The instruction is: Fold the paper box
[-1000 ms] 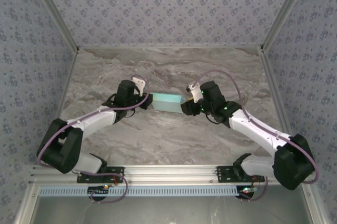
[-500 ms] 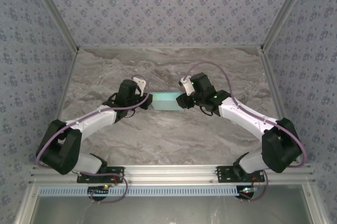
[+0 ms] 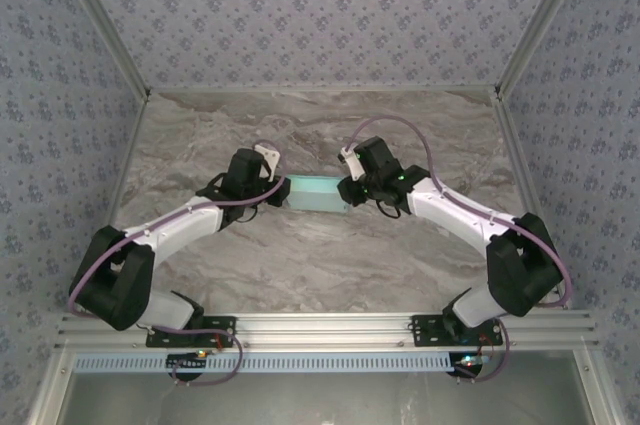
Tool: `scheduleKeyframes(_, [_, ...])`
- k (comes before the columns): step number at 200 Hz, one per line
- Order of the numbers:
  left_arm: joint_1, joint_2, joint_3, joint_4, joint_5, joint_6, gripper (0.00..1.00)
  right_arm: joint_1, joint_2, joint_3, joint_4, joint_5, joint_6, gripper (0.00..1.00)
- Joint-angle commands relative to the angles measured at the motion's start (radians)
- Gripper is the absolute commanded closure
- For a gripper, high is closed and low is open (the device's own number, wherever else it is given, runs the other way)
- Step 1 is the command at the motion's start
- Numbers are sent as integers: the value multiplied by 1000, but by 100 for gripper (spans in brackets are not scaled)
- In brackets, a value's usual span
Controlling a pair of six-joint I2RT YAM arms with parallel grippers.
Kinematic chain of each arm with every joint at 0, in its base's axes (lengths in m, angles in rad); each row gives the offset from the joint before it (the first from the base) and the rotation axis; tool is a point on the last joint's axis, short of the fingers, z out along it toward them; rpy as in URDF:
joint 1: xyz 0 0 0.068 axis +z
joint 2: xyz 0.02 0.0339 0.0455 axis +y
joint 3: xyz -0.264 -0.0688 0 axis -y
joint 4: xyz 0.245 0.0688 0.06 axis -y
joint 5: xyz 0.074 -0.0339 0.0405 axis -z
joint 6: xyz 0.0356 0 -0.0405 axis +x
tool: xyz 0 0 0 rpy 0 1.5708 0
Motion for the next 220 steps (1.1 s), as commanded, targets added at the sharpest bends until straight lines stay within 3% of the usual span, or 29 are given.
scheduleKeyframes(1, [-8, 16, 28, -53, -17, -22, 83, 12, 15, 57, -41, 41, 48, 78])
scheduleKeyframes(97, [-30, 25, 52, -94, -79, -61, 80, 36, 170, 296, -283, 72, 200, 81])
scheduleKeyframes(143, [-55, 41, 73, -106, -115, -56, 80, 62, 213, 378, -376, 103, 243, 75])
scheduleKeyframes(191, [-68, 62, 84, -123, -157, -42, 81, 71, 212, 397, -409, 148, 247, 70])
scheduleKeyframes(220, [-67, 60, 82, -127, -166, -40, 81, 71, 201, 394, -413, 168, 241, 74])
